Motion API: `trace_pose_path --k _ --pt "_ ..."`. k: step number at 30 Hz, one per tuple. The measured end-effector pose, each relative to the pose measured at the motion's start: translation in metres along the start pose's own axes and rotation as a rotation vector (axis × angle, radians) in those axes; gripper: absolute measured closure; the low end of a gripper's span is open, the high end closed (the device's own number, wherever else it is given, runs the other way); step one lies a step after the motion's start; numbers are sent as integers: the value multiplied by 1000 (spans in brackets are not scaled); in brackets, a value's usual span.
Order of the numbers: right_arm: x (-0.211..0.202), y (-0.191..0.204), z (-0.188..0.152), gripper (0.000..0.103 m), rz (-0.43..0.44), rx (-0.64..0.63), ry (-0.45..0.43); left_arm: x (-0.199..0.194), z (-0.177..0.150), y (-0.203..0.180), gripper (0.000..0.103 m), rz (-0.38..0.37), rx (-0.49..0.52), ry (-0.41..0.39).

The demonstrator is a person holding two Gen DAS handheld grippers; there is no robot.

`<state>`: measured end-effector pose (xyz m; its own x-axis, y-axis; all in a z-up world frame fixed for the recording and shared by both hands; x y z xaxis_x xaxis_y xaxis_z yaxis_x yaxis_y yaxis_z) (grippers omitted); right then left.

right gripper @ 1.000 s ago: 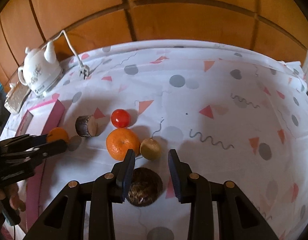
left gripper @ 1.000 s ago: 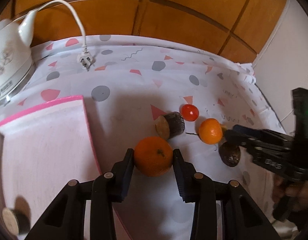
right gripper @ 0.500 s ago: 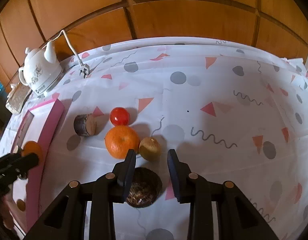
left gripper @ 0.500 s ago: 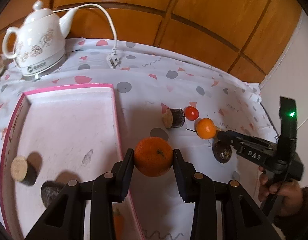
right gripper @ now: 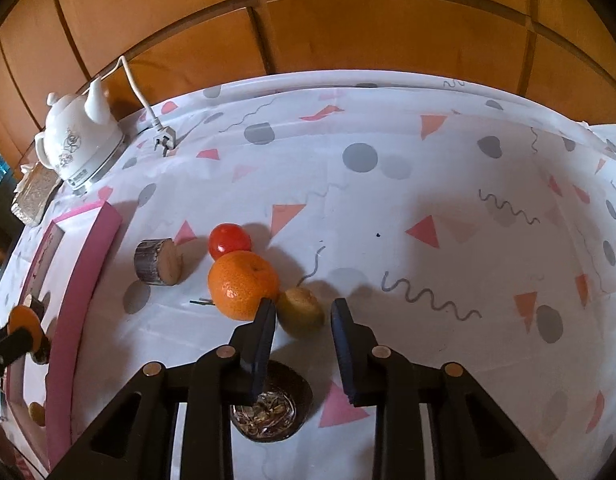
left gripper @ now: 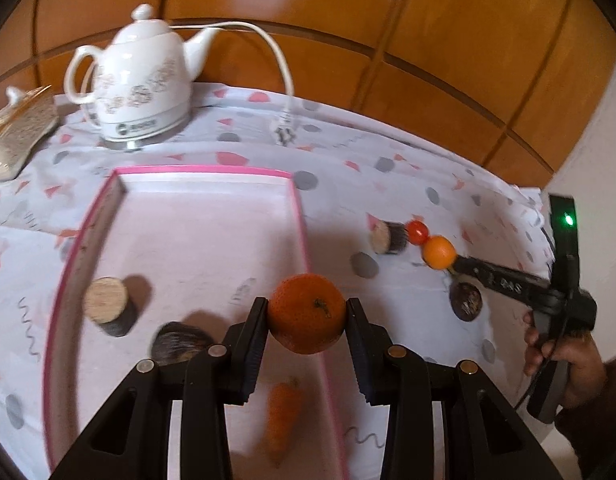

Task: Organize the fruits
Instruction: 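Place the orange in the tray with left while right grasps the tan ball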

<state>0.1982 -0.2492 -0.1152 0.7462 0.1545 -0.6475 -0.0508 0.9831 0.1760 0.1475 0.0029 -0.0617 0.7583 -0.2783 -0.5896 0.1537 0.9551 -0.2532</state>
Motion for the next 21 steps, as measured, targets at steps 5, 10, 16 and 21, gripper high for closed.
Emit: trace_pose_path --k 5,10,16,21 --pt "-9 2 -5 74 -12 -77 2 3 4 25 64 49 -6 -2" --pt "0 0 -4 74 11 -109 34 9 10 42 64 85 -21 -2" --pt "16 2 -2 74 5 -135 55 16 12 55 64 122 -24 4" --pt "17 0 -1 74 18 -112 49 26 14 63 63 150 -6 12"
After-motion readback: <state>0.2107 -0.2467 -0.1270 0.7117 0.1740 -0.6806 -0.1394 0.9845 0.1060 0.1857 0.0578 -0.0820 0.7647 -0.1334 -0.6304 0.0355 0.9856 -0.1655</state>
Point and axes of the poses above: each gripper's, at about its wrist camera, not at the fingertips, and x roughly the way its jaws point, y to its left, z to its top, the point moved 6 cm from there along x, roughly the way its jaws point, and after that the axes turned 14 degrees about -y, right-handed, at the moved point
